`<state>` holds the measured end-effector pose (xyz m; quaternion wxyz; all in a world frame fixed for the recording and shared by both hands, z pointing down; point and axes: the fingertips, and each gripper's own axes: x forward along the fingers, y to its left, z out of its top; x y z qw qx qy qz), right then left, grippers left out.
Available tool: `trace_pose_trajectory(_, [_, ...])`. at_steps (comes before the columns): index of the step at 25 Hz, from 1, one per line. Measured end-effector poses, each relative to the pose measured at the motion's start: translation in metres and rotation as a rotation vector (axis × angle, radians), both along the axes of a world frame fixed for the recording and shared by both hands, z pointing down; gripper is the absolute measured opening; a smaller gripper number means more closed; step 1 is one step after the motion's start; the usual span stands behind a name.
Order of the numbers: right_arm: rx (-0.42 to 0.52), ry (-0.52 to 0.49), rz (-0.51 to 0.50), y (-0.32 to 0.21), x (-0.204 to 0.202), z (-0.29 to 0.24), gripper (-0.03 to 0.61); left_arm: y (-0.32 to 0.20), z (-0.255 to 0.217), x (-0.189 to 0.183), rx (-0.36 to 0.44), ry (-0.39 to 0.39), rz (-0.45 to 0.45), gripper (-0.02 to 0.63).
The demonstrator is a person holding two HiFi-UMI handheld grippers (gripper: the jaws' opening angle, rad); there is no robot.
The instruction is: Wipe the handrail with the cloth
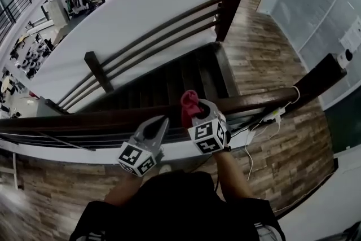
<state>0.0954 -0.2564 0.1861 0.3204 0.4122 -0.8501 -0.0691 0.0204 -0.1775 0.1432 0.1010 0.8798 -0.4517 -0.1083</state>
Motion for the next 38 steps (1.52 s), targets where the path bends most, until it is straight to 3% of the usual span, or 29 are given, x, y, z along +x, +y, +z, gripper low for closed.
trace_pose_trajectory(5, [0.002,0.001,-0.041,-0.007,0.022,-0.001,0.049,-0.011,-0.002,0.017,0.018,-0.054,-0.036,-0.001])
trace_pose_trajectory(9, [-0.003,0.016,-0.076,-0.011,0.045,0.002,0.049,-0.020,-0.001,0.034,0.012,-0.028,-0.106,-0.002])
trace_pose_trajectory(18, [0.016,0.029,-0.095,-0.035,0.111,-0.001,0.048,-0.034,0.011,0.087,0.015,-0.085,-0.177,-0.001])
trace_pose_trajectory(29, [0.066,0.063,-0.094,-0.051,0.156,-0.001,0.048,-0.041,0.021,0.136,0.013,-0.091,-0.193,-0.002])
trace_pose_trajectory(38, [0.076,0.071,-0.041,-0.066,0.196,-0.002,0.049,-0.052,0.017,0.184,0.028,-0.095,-0.123,-0.001])
